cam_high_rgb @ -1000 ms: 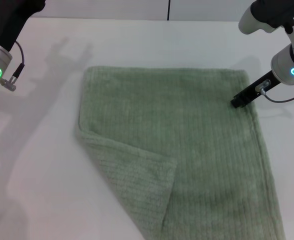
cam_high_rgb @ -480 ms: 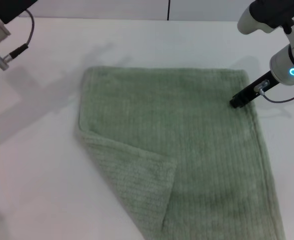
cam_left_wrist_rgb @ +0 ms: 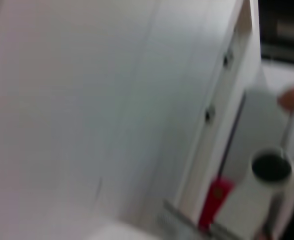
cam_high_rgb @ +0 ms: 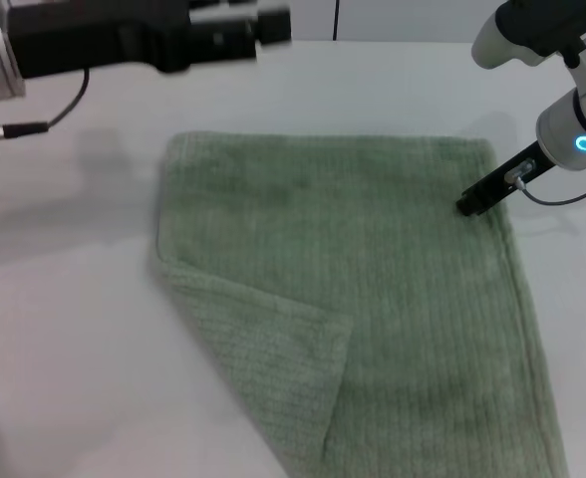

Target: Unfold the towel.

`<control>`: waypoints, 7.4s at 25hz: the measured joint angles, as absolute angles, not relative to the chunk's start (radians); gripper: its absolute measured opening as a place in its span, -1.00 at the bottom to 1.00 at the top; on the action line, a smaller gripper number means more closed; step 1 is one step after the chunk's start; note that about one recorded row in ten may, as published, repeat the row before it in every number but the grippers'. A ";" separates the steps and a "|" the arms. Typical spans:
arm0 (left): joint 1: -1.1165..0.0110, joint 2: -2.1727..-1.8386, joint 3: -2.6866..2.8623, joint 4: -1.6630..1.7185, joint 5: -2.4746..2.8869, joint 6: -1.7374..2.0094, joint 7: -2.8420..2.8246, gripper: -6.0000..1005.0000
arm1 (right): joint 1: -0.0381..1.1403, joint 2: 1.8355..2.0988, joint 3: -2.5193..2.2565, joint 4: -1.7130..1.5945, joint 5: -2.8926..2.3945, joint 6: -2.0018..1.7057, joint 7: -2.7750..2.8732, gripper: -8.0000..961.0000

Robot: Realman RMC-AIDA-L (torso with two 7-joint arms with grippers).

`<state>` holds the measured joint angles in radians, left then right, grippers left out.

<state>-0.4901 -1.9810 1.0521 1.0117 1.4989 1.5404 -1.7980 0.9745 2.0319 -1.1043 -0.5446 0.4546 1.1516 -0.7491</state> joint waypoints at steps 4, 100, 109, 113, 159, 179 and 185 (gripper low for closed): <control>-0.505 -1.987 1.053 1.057 1.621 1.593 -1.814 0.47 | 0.974 2.033 -1.104 -0.545 0.454 1.151 -0.749 -0.94; -0.643 -2.069 1.581 0.841 1.976 1.296 -1.739 -0.43 | 0.986 2.028 -1.112 -0.543 0.446 1.158 -0.754 -0.94; -0.643 -2.063 1.507 0.874 1.976 1.413 -1.739 -0.93 | 0.988 2.028 -1.114 -0.543 0.446 1.160 -0.754 -0.94; -0.644 -2.058 1.411 0.898 1.987 1.527 -1.740 -0.92 | 0.988 2.028 -1.114 -0.543 0.446 1.160 -0.755 -0.94; -0.647 -2.027 1.030 0.901 2.251 1.924 -1.762 -0.79 | 0.993 2.032 -1.115 -0.543 0.444 1.158 -0.755 -0.95; -0.639 -2.050 0.782 0.920 2.225 1.796 -1.616 -0.21 | 1.005 2.035 -1.116 -0.550 0.443 1.153 -0.753 -0.95; -0.629 -2.057 0.660 0.693 1.892 1.590 -1.355 -0.24 | 1.035 2.052 -1.113 -0.604 0.444 1.089 -0.739 -0.95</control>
<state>-0.6292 -2.0567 0.6598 0.6933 1.8924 1.5902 -1.3549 1.0351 2.0524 -1.1135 -0.6044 0.4442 1.0893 -0.7394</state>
